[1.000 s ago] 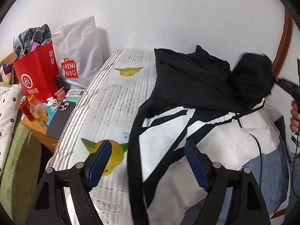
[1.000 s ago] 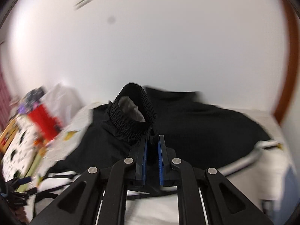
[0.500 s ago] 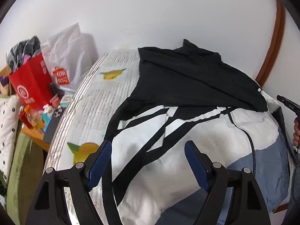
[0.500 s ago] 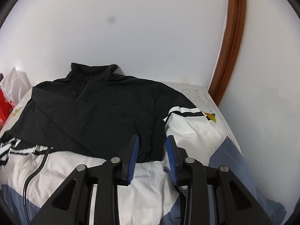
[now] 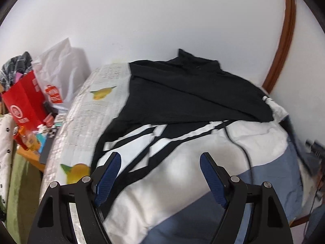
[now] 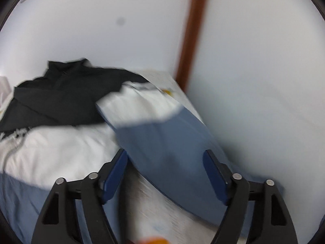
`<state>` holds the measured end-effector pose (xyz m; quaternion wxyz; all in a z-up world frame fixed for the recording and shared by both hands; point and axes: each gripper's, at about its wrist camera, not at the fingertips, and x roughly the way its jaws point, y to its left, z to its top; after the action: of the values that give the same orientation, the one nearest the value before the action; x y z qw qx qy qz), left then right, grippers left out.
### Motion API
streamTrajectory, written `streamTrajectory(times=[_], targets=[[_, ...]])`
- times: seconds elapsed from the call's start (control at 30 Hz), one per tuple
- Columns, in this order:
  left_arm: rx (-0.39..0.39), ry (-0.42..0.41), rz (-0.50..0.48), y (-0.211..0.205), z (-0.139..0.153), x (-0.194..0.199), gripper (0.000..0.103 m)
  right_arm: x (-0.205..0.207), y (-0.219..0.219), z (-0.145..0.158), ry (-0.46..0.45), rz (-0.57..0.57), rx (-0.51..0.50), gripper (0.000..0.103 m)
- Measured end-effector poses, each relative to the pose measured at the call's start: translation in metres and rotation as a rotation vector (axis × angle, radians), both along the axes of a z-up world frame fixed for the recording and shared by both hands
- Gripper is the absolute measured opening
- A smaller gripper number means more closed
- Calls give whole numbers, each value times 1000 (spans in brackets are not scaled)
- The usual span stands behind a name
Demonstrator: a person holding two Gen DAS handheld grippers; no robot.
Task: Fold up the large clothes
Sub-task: 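Grasp the blue-grey sleeve cuff with the right gripper and lift it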
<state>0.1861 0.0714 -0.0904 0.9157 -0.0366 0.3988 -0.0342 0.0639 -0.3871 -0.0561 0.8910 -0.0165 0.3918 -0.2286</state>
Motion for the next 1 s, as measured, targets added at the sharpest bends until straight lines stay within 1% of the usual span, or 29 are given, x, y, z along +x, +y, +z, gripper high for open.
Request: streamTrajectory(times=[0.1,0.2,0.3,0.43,0.47,0.53,0.6,0.67,0.7,0.73,0.77,0.83,0.9,1.0], targets=[[-15,1,-4,-13,2,1,78,-36,-23,-18,59,-52,-3,78],[-29,15,-30,-28,3,1,78,-73,-41,-36,105,-95,12,78],[-22,11,-51,-44,5,1,78,-96,-50,-48,119,-101,6,78],[-6,12,-61,-57,8,-2,78,-114,-64,-69,138,-135,-26,78],[1,12,-56,-58,9,-2,78,-115,-67,-71,138,-136,-23,78],[13,15,-44,-57,11,-3,78,-121,-75,-74,103,-135,6,77],[21,16,-33,-52,12,-3,78,-120,-81,-75,95,-142,21,66],[37,11,-14,-44,12,-4,78,-116,-83,-76,93,-130,39,38],[43,4,1,-39,12,-5,78,-114,-84,-77,92,-117,48,31],[49,4,22,-31,10,-6,78,-112,-83,-78,95,-107,49,19],[51,14,38,-25,8,-5,78,-104,-82,-79,106,-103,37,12],[30,40,79,-6,2,-5,78,-99,-78,-79,125,-115,7,4],[20,63,99,8,-6,-6,78,-97,-72,-72,121,-132,-32,4],[50,84,133,26,-19,-6,78,-94,-60,-48,53,-106,-68,3]])
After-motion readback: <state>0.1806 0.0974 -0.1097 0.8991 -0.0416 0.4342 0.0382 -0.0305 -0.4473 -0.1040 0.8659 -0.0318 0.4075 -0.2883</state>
